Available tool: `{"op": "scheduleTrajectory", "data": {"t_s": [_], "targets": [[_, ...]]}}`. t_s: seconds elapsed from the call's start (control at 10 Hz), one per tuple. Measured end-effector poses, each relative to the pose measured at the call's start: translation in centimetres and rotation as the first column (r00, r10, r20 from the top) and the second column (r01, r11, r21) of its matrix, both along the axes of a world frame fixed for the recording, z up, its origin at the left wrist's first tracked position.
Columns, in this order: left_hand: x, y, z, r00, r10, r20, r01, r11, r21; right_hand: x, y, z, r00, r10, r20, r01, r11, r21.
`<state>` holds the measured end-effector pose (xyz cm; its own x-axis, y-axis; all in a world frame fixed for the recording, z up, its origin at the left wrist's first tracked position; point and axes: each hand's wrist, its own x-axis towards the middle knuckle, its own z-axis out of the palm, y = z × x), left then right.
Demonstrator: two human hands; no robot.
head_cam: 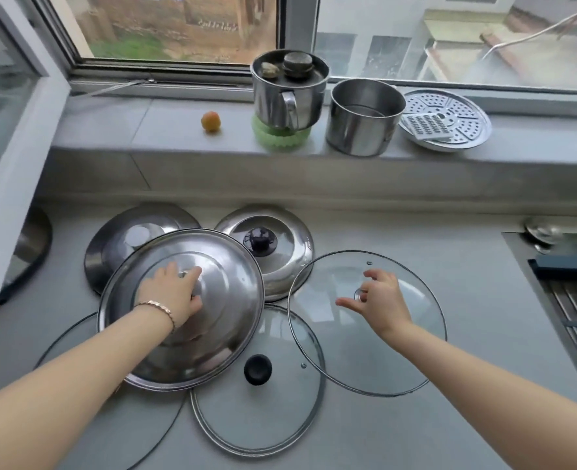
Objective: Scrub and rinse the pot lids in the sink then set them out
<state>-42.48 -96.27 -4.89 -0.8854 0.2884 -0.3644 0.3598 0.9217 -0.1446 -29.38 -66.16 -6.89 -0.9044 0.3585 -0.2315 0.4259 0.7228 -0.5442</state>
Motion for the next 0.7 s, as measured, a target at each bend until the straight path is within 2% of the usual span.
{"op": "scheduleTrajectory", "data": {"t_s": [0.1,0.2,0.3,0.5,0.7], "targets": [[1.1,1.4,0.3,0.999,0.028,-0.04,-0.02,0.983,0.185,-0.3,0.2,-1.5,0.995,-0.088,-0.047,0.085,0.995,-0.055],[2.5,2.6,0.6,0.999,0.036,-0.035,-0.023,0.953,0.303,-1.3,-0.3,-2.7,0.982,-0.163,-0.095,0.153,0.983,-0.105],[3.7,3.2,0.4,0.999,0.014,-0.048,0.004,0.936,0.353,-2.1,-0.6,-3.7,0.975,-0.195,-0.11,0.175,0.971,-0.164],[4.0,3.2,0.2,0.997,0.024,-0.072,0.004,0.934,0.358,-2.1,-1.6,-5.7,0.964,-0.213,-0.161,0.185,0.967,-0.173],[4.5,2.7,0.2,0.996,0.037,-0.083,-0.006,0.937,0.348,-2.4,-2.5,-4.9,0.992,-0.1,-0.079,0.096,0.994,-0.049]]}}
